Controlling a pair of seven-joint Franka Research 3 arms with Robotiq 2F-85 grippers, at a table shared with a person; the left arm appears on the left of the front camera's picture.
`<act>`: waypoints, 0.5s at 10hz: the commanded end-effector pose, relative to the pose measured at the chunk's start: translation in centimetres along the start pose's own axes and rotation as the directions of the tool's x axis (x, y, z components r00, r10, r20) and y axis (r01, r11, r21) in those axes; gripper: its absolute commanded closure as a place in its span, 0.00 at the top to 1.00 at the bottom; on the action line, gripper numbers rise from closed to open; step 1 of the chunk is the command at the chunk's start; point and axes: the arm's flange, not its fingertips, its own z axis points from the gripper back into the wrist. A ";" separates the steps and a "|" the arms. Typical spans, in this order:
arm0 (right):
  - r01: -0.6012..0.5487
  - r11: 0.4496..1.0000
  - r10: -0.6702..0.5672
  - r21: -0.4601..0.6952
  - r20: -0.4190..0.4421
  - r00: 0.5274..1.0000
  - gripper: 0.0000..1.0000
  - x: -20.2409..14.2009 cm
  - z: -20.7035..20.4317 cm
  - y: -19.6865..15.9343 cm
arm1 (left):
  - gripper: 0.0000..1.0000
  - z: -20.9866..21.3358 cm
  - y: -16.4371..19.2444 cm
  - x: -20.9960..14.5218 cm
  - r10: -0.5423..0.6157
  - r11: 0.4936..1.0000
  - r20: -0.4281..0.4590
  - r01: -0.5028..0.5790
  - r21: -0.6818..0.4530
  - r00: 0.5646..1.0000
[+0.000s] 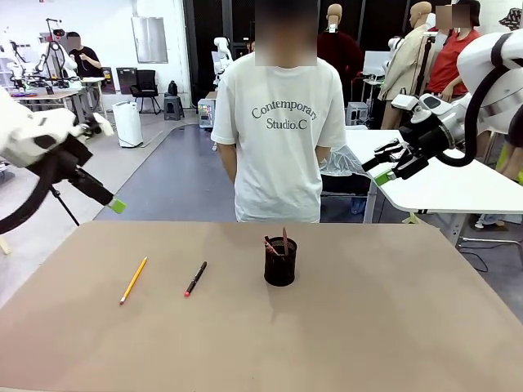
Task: Place the pens into the pen holder.
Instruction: Pick up a writing instrument from the table and place it into the Pen holder.
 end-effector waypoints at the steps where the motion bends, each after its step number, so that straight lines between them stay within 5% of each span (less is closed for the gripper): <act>1: -0.006 1.000 0.006 -0.004 -0.005 1.000 1.00 0.4 0.1 -0.4 | 1.00 -1.3 -1.4 1.2 0.206 0.978 -0.084 -0.201 0.063 0.975; 5: -0.006 1.000 0.006 -0.004 -0.005 1.000 1.00 0.4 0.1 -0.4 | 1.00 -8.2 -0.1 2.2 0.314 0.932 -0.185 -0.266 0.244 0.931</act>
